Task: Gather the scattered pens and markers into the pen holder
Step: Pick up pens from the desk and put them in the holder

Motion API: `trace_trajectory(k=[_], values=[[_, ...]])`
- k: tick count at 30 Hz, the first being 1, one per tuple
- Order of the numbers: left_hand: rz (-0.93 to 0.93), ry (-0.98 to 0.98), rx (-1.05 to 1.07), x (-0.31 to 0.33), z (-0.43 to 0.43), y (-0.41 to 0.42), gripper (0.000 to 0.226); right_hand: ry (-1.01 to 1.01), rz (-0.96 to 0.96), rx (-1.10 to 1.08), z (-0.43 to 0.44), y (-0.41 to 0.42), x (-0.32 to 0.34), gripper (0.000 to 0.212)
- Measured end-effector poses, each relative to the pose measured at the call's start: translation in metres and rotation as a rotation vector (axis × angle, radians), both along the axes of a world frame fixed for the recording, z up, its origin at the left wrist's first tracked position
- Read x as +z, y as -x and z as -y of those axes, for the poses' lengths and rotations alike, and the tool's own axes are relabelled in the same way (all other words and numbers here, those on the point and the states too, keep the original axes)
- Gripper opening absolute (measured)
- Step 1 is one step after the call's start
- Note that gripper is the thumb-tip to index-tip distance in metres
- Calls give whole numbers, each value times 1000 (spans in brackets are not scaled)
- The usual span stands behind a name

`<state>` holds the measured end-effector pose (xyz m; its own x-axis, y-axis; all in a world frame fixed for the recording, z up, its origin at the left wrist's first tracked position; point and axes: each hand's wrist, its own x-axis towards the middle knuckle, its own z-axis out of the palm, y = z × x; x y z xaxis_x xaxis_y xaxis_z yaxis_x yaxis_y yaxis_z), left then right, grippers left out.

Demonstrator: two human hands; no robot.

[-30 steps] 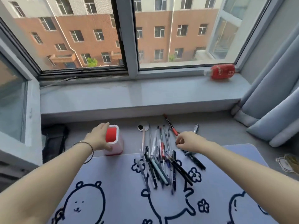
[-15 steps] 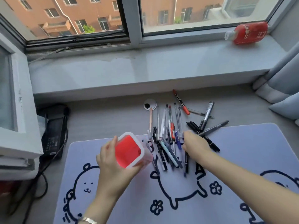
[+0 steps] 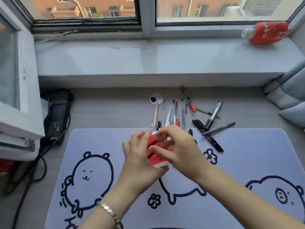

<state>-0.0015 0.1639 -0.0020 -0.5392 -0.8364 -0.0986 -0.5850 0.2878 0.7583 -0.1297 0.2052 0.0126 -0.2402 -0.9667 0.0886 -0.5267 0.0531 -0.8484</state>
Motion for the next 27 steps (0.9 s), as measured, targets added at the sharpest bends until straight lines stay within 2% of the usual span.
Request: trace_trajectory(k=[2, 4, 6, 8, 10, 13, 16, 19, 22, 27], values=[[34, 16, 17, -3, 5, -7, 100, 21, -60, 19, 2, 17, 3, 40], [60, 5, 56, -6, 11, -16, 102, 25, -157, -38, 10, 44, 1, 32], [82, 12, 88, -7, 16, -23, 101, -68, -360, -68, 25, 75, -17, 22], [94, 29, 103, -7, 19, -29, 99, -244, -578, 68, 43, 95, -46, 44], [86, 31, 119, -6, 20, -33, 99, -393, -798, 318, 61, 103, -70, 64], [62, 8, 145, -6, 21, -38, 100, -402, -991, 497, 81, 108, -93, 62], [55, -2, 161, -7, 21, -41, 100, -278, -1068, 559, 85, 115, -109, 47], [70, -20, 155, -10, 18, -40, 100, -171, -1068, 615, 81, 117, -115, 50], [72, -30, 118, -11, 14, -36, 100, -176, -1062, 622, 81, 114, -111, 50], [74, -11, 65, -7, 12, -29, 102, -313, -1060, 626, 87, 110, -102, 35]])
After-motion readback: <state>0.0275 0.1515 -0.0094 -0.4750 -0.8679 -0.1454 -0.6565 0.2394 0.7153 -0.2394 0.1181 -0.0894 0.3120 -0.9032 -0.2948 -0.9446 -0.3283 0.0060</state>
